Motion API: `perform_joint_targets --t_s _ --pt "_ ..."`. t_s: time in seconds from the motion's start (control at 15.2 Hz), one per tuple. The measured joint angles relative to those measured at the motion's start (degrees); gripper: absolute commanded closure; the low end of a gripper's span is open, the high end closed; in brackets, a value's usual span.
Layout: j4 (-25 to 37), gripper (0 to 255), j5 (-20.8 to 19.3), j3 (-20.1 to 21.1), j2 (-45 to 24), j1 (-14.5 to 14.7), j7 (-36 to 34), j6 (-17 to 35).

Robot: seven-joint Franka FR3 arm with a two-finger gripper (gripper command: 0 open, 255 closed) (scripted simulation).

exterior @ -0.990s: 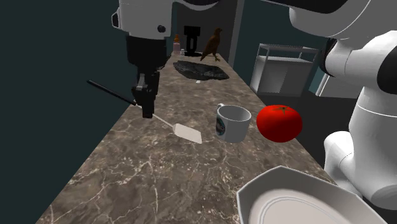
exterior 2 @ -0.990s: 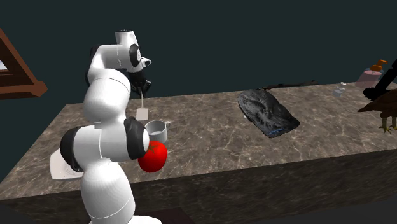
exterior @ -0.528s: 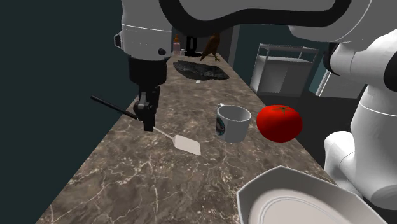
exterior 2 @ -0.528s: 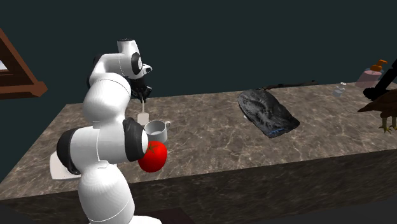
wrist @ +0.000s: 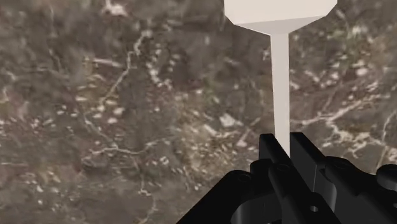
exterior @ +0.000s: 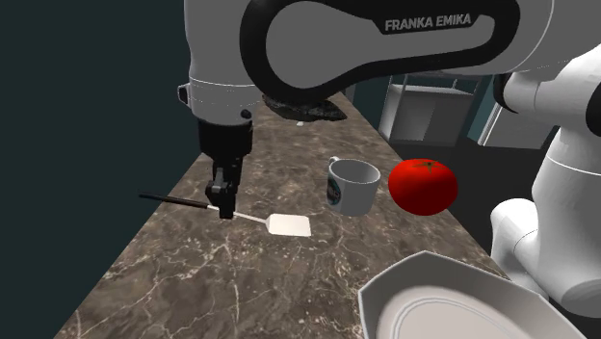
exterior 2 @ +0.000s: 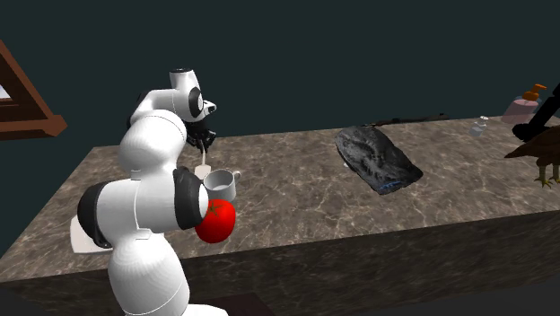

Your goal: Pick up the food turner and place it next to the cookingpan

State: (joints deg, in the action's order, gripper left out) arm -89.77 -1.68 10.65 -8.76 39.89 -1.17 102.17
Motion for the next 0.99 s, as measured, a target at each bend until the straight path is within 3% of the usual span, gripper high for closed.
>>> perform_joint_targets --t_s 0.53,0.59,0.99 --pt "-1.74 255 0.03 -0.06 0.14 -0.09 0.11 1.62" --pt "-1.74 0 0.03 -0.06 0.14 -0.09 0.11 1.62" --pt "-1.74 0 0.03 -0.06 0.14 -0.09 0.11 1.62"
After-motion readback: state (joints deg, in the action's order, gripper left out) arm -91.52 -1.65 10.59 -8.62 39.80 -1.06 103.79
